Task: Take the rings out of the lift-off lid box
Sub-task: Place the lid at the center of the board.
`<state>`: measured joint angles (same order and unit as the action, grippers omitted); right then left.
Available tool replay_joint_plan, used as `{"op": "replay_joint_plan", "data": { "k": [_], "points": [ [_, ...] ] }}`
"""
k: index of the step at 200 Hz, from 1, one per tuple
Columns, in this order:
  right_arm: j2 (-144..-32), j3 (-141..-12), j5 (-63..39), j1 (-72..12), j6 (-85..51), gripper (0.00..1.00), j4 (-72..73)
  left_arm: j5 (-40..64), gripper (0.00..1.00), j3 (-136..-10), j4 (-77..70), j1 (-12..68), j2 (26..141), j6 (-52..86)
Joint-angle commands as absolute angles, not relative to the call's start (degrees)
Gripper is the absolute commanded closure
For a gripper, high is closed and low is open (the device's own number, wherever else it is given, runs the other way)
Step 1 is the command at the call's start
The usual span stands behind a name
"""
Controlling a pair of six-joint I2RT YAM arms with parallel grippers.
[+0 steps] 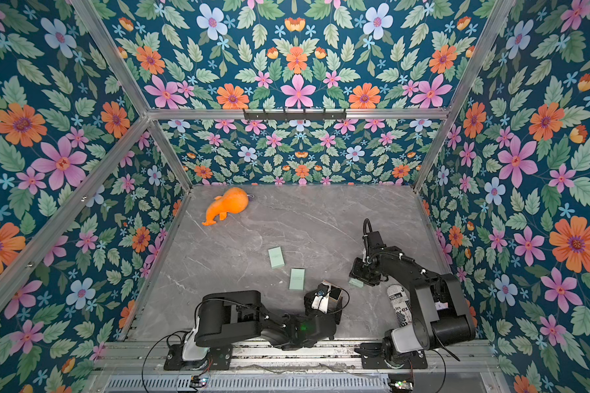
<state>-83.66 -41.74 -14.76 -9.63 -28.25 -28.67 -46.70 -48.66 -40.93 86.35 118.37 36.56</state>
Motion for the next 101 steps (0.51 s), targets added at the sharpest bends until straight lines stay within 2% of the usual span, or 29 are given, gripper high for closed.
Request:
{"op": "replay_joint_plan", "data": {
  "k": [1,25,75,101],
  "points": [
    [-84.36,-41.97,-13.2,-9.94,-28.04,0.66,-30.53,-45.88,0.06,-48.66,-39.47,85.98,115.66,33.49],
    [-84.82,-42.32,-12.8,-10.05,-27.95,0.62,-30.85,-44.23,0.02,-49.31,-35.08,85.37,111.55,32.08],
    [-84.64,-42.71,-11.43,-10.68,-27.69,0.46,-31.72,-39.66,0.01,-47.89,-22.64,81.62,98.8,30.24],
    [-83.81,-43.19,-10.64,-11.74,-27.6,0.34,-32.65,-35.24,0.0,-46.08,-16.15,77.24,90.61,32.93]
  ]
}}
